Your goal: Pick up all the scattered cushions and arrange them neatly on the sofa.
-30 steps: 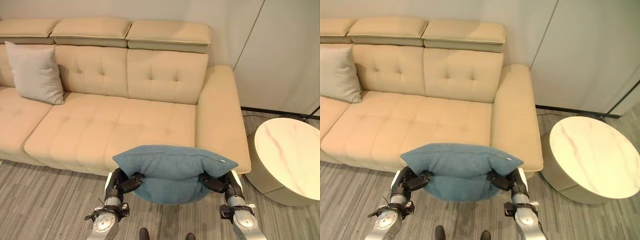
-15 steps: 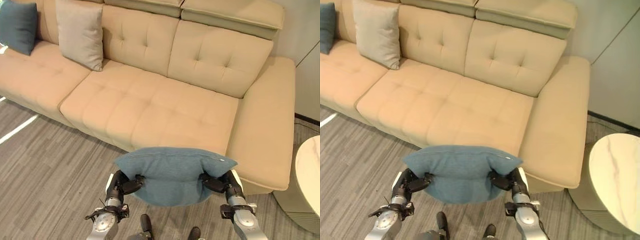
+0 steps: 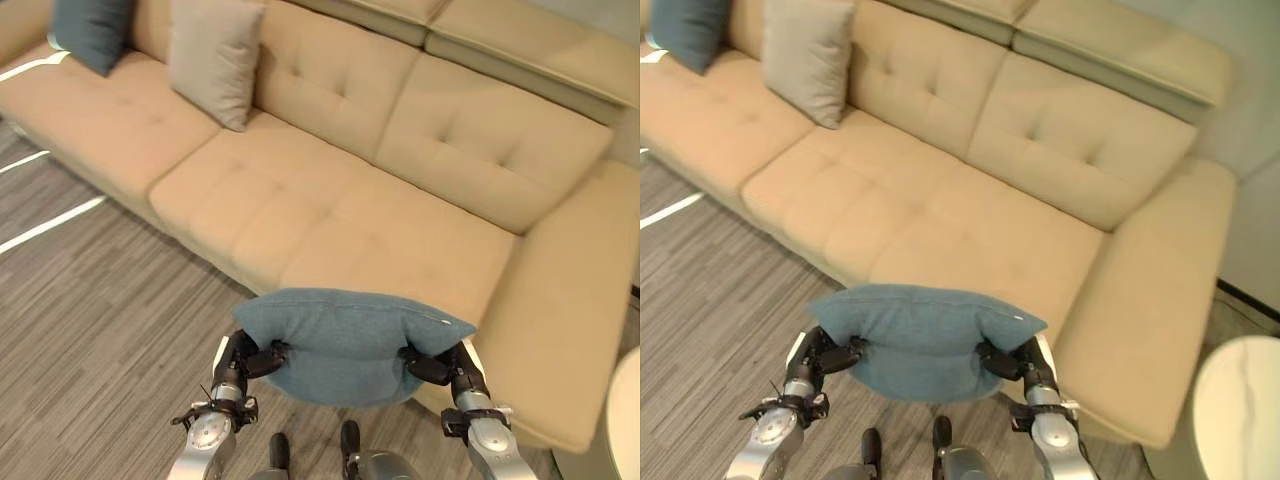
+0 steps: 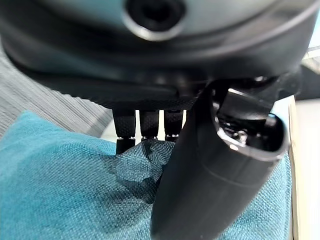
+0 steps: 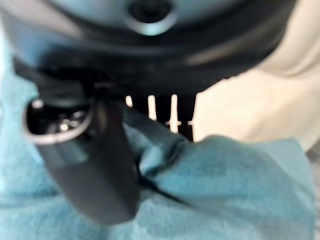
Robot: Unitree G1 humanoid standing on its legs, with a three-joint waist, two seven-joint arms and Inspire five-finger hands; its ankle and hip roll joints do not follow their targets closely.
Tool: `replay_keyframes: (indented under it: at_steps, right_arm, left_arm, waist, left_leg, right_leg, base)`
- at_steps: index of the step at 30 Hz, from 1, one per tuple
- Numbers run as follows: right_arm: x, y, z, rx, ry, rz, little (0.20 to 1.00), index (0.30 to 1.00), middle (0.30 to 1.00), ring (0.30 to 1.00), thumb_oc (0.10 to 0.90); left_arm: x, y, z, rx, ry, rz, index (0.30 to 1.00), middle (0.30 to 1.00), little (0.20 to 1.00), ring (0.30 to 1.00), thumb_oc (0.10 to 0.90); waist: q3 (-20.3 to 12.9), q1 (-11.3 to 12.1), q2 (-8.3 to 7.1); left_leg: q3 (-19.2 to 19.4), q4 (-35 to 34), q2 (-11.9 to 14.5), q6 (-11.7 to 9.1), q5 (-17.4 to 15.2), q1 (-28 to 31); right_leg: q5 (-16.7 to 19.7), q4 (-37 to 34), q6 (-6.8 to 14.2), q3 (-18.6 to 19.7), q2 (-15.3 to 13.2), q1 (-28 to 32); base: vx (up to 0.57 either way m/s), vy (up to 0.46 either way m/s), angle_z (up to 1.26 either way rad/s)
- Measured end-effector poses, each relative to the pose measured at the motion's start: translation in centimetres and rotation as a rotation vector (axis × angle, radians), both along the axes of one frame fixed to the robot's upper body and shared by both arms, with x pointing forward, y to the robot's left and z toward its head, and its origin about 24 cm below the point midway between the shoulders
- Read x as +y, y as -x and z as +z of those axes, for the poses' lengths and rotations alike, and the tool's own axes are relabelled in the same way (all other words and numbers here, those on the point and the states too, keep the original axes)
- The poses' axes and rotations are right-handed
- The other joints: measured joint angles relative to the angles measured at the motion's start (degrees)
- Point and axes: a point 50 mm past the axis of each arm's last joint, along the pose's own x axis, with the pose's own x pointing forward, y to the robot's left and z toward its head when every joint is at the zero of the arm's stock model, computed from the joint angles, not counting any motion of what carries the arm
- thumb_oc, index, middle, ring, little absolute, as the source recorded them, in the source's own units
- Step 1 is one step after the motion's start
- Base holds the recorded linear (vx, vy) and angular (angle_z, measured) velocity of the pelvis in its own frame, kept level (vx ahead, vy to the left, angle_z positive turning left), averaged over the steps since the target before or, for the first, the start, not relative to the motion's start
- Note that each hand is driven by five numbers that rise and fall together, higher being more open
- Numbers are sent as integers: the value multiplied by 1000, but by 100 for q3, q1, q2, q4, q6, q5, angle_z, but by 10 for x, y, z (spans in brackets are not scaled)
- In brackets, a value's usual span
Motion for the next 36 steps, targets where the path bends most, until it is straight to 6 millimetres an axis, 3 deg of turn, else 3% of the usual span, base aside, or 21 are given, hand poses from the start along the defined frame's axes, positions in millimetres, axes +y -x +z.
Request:
replay_keyframes:
  at_steps: [4,6,9,10,12,14,15,17,18,19,20,22,23,24,26,27,28,29,31,34,36]
  right_arm:
    - [-3,-8,7,-27,16,9,300,300,300,300,400]
    - [-2,-8,7,-28,10,2,300,300,300,300,400]
    - [-2,-6,5,-20,2,-6,300,300,300,300,400]
    - [1,-6,3,-16,-9,-11,300,300,300,300,400]
    - [3,-5,2,-14,-20,-20,300,300,300,300,400]
    - [2,-4,1,-10,-18,-20,300,300,300,300,400]
    - [1,6,-5,23,-20,-30,300,300,300,300,400]
    - [6,11,-10,44,-38,-30,300,300,300,300,400]
    - [11,12,-11,47,-55,-21,300,300,300,300,400]
    - [14,10,-11,42,-63,-20,300,300,300,300,400]
    - [17,10,-11,39,-73,-17,300,300,300,300,400]
    - [21,7,-9,31,-81,-4,300,300,300,300,400]
    - [24,4,-7,20,-87,3,300,300,300,300,400]
    - [27,1,-6,12,-90,11,300,300,300,300,400]
    - [30,-4,-4,2,-92,27,300,300,300,300,400]
    - [37,-9,-1,-7,-84,60,300,300,300,300,400]
    - [42,-16,3,-25,-84,86,300,300,300,300,400]
    - [45,-18,4,-30,-83,102,300,300,300,300,400]
    - [42,-18,3,-23,-73,96,300,300,300,300,400]
    - [38,-10,-3,8,-56,93,300,300,300,300,400]
    - [29,-6,-5,23,-30,88,300,300,300,300,400]
  left_arm:
    - [-2,0,4,-17,15,-14,300,300,300,300,400]
    - [-2,-1,6,-27,18,-18,300,300,300,300,400]
    - [-1,-3,7,-32,11,-22,300,300,300,300,400]
    - [0,-4,8,-34,7,-19,300,300,300,300,400]
    - [1,-4,7,-25,2,-19,300,300,300,300,400]
    - [1,0,4,-7,4,-18,300,300,300,300,400]
    - [0,9,-3,34,4,-28,300,300,300,300,400]
    - [4,11,-5,53,-9,-23,300,300,300,300,400]
    - [11,10,-2,44,-31,-18,300,300,300,300,400]
    - [14,8,0,37,-40,-17,300,300,300,300,400]
    - [13,6,1,29,-39,-20,300,300,300,300,400]
    - [19,-5,11,-11,-62,-20,300,300,300,300,400]
    - [20,-11,14,-32,-59,-5,300,300,300,300,400]
    - [23,-13,17,-43,-68,-4,300,300,300,300,400]
    - [27,-13,18,-48,-84,6,300,300,300,300,400]
    - [33,-6,16,-42,-87,40,300,300,300,300,400]
    - [36,-1,12,-22,-83,70,300,300,300,300,400]
    - [40,5,8,3,-89,86,300,300,300,300,400]
    - [40,10,6,12,-85,86,300,300,300,300,400]
    - [35,17,1,34,-63,90,300,300,300,300,400]
    - [26,13,1,21,-31,88,300,300,300,300,400]
  waist:
    - [47,24,-169]
    - [59,30,-229]
    - [86,18,-336]
    - [124,59,-448]
    - [118,75,-511]
    - [90,134,-455]
    - [-74,141,-321]
    - [-205,149,-507]
    - [-309,141,-656]
    - [-309,186,-644]
    - [-309,190,-580]
    - [-311,193,-486]
    - [-249,149,-347]
    - [-234,152,-338]
    - [-175,201,-239]
    - [-164,177,-259]
    - [-174,271,-286]
    - [-182,326,-278]
    - [-208,340,-322]
    - [-308,331,-421]
    - [-394,307,-274]
  left_leg:
    - [492,1190,40,-58,-140,-660]
    - [723,1031,44,111,-316,-652]
    - [718,589,61,111,-398,-749]
    - [598,263,49,111,-397,-808]
    - [346,-192,144,-173,-181,-1112]
    - [364,-309,318,-95,-105,-1244]
    - [427,-216,374,91,360,-1140]
    - [540,-306,147,96,358,-976]
    - [746,-511,-126,246,298,-739]
    - [845,-633,-191,343,296,-605]
    - [861,-742,-255,435,435,-477]
    - [876,-770,-391,650,238,-363]
    - [861,-811,-424,738,190,-189]
    - [917,-786,-455,834,112,-134]
    - [976,-865,-443,791,87,170]
    - [1136,-824,-414,824,-376,283]
    - [1483,-884,-392,814,-347,371]
    - [1776,-923,-401,767,-314,436]
    - [1920,-1075,-414,634,-356,636]
    - [2041,-1073,-396,397,-475,920]
    - [1900,-995,-185,314,-495,958]
  right_leg:
    - [-92,-100,-153,-52,-131,206]
    - [-154,-143,-251,-32,-126,283]
    - [-192,-378,-256,189,-106,461]
    - [-123,-562,-203,245,-131,573]
    - [-139,-804,-162,262,-115,771]
    - [-139,-777,38,287,-76,879]
    - [-402,-777,214,400,-97,1153]
    - [-527,-614,408,453,-369,1131]
    - [-601,-252,526,432,-680,1009]
    - [-607,8,537,436,-771,899]
    - [-688,296,643,404,-841,760]
    - [-536,1021,807,393,-894,402]
    - [-634,2283,1017,477,-1001,-169]
    - [-465,2779,1120,601,-1036,-503]
    - [-507,3067,1088,550,-879,-888]
    - [-456,2764,1128,142,-978,-1170]
    - [-576,2516,914,-437,-1197,-1291]
    - [-330,1938,654,-765,-1198,-1509]
    - [-216,1486,716,-1727,-1334,-1508]
    - [453,805,448,-1931,-1091,-1250]
    - [548,422,171,-1801,-721,-978]
  base:
    - [77,-36,33]
    - [96,11,7]
    - [262,63,-15]
    - [242,114,-15]
    - [126,76,-15]
    - [225,154,-40]
    - [358,284,-52]
    - [186,196,-35]
    - [51,65,-43]
    - [92,142,-50]
    - [92,143,-30]
    - [75,204,-13]
    - [38,183,-12]
    - [14,103,-5]
    - [333,206,-8]
    - [360,206,-45]
    - [265,4,-102]
    - [240,8,-80]
    - [199,-10,-57]
    - [188,-82,-32]
    - [195,-147,-14]
